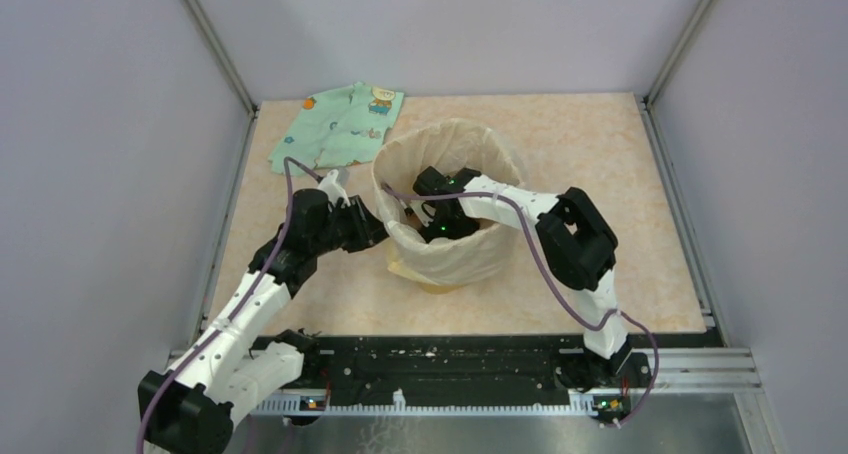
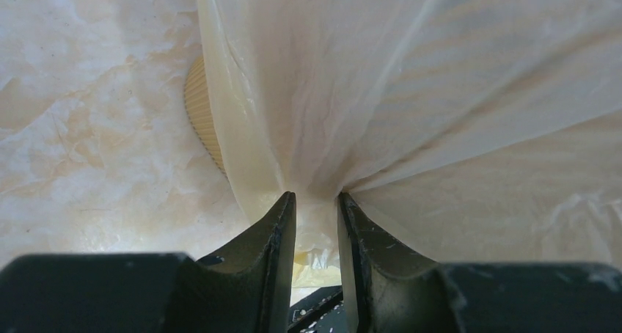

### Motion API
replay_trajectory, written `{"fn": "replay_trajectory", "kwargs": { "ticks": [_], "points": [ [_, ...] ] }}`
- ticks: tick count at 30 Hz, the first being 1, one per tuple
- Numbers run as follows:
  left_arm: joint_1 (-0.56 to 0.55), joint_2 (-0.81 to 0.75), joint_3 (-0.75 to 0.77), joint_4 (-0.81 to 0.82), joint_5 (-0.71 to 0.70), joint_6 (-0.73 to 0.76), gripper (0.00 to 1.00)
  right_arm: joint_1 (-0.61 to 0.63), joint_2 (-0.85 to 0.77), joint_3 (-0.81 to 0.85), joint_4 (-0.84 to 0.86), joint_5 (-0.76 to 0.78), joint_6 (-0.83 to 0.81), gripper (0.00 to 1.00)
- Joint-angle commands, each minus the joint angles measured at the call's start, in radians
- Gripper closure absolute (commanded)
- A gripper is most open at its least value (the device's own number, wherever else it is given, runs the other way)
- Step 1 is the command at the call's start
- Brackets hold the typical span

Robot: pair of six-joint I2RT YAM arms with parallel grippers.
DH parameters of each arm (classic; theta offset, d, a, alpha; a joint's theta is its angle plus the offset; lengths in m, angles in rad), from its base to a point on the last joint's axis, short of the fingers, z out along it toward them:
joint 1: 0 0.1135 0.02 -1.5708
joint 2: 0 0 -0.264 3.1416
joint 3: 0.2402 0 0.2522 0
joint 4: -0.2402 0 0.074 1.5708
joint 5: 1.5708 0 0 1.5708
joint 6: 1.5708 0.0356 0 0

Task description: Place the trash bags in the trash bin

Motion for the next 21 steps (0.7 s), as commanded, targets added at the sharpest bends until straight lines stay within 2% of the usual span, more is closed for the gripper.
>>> {"fn": "replay_trajectory", "kwargs": {
  "ticks": [1,21],
  "points": [
    [-0.005,0.008,-0.010,0.023,0.014,0.005,0.66,0.000,0.026,0.011,0.078,0.071,0.022,0.03],
    [-0.005,-0.006,0.002,0.016,0.002,0.004,0.65,-0.011,-0.036,-0.143,0.290,0.036,0.152,0.02]
  ]
}}
